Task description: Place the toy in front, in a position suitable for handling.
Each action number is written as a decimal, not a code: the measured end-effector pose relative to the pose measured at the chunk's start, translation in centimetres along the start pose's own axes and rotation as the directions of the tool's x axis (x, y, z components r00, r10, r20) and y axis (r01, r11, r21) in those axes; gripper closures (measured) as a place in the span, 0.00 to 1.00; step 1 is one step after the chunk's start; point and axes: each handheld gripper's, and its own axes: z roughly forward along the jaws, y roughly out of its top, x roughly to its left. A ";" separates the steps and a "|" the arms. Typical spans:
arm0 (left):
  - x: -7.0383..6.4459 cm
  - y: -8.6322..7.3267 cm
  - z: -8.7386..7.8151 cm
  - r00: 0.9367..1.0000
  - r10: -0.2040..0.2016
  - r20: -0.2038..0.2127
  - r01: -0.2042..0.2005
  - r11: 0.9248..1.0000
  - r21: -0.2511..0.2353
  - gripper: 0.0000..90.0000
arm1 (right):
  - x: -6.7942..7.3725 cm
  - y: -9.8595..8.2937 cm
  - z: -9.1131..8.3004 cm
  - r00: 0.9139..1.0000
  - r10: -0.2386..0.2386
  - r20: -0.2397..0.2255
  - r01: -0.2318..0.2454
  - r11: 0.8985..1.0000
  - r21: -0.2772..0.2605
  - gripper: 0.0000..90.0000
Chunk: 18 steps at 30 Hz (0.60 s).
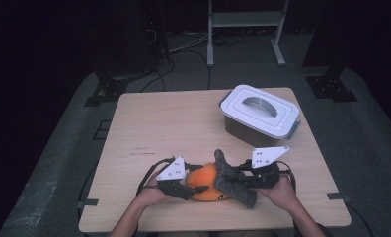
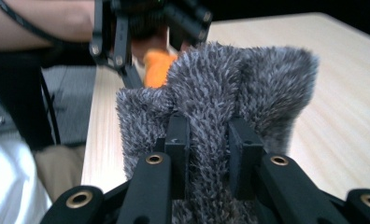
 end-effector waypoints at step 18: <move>-0.5 0.8 0.0 1.000 0.010 -0.009 -0.010 1.000 -0.017 0.43 | 0.6 0.6 -0.2 0.999 -0.041 0.025 0.041 0.999 0.003 0.80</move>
